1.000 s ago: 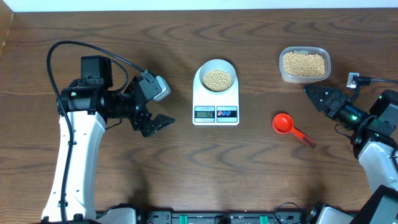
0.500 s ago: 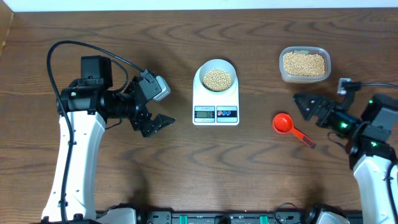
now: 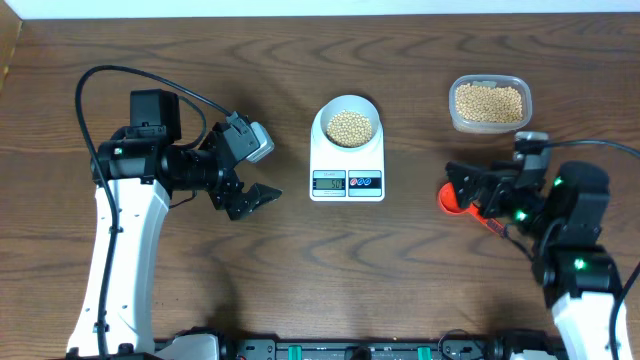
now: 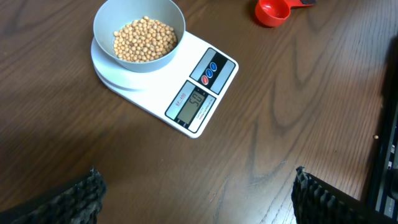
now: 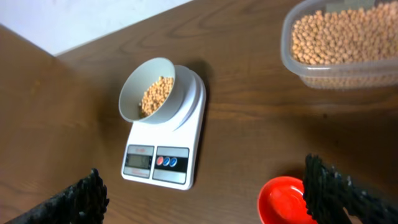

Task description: Scoop item into bowl and weigh 50g on scale

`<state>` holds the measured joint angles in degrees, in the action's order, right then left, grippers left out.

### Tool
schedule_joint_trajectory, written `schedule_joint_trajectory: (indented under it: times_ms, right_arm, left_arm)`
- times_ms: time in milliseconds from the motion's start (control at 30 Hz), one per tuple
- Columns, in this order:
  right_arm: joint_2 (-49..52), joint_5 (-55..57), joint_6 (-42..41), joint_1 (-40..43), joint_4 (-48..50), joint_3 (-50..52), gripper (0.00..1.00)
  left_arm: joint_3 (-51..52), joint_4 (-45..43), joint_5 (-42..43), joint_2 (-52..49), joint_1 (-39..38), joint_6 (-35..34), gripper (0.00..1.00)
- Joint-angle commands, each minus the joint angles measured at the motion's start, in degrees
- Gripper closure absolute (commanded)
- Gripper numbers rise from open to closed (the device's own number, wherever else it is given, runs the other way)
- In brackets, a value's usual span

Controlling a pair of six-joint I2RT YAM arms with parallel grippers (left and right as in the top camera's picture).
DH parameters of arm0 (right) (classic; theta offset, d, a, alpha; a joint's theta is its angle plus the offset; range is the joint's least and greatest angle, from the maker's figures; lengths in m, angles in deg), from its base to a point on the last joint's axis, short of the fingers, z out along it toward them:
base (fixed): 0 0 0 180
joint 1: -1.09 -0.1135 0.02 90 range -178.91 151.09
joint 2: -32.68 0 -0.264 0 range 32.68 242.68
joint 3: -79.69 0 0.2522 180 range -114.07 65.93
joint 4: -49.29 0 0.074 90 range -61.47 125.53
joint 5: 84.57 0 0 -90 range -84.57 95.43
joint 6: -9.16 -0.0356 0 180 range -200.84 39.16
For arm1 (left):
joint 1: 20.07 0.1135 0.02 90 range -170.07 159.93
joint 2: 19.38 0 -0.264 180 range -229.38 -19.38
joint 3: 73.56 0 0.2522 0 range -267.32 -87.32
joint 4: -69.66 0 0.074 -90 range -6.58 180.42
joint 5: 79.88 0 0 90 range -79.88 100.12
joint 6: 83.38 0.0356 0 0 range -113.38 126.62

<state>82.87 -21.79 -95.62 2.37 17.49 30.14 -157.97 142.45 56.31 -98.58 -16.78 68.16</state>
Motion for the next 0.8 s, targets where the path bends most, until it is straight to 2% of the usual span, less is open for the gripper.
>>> schedule_joint_trajectory:
  times_ms: [0,167,267,367,567,767]
  right_arm:
    - [-6.8,13.6,0.9,-5.5,-2.1,-0.1,0.01]
    - [-19.7,17.0,0.9,-8.6,-10.6,0.3,0.01]
    - [-26.3,17.8,0.9,-8.6,-10.4,2.9,0.01]
    - [-36.1,19.4,1.4,-8.5,-5.1,11.1,0.01]
    - [-46.3,21.3,4.2,-8.4,9.4,25.1,0.01]
    - [-49.9,20.9,4.2,-7.8,19.1,34.1,0.01]
  left_arm:
    - [-0.9,0.2,0.7,0.1,0.3,0.4,0.02]
    - [-0.9,0.2,0.7,0.1,0.3,0.4,0.02]
    - [-0.9,0.2,0.7,0.1,0.3,0.4,0.02]
    - [-0.9,0.2,0.7,0.1,0.3,0.4,0.02]
    - [-0.9,0.2,0.7,0.1,0.3,0.4,0.02]
    - [-0.9,0.2,0.7,0.1,0.3,0.4,0.02]
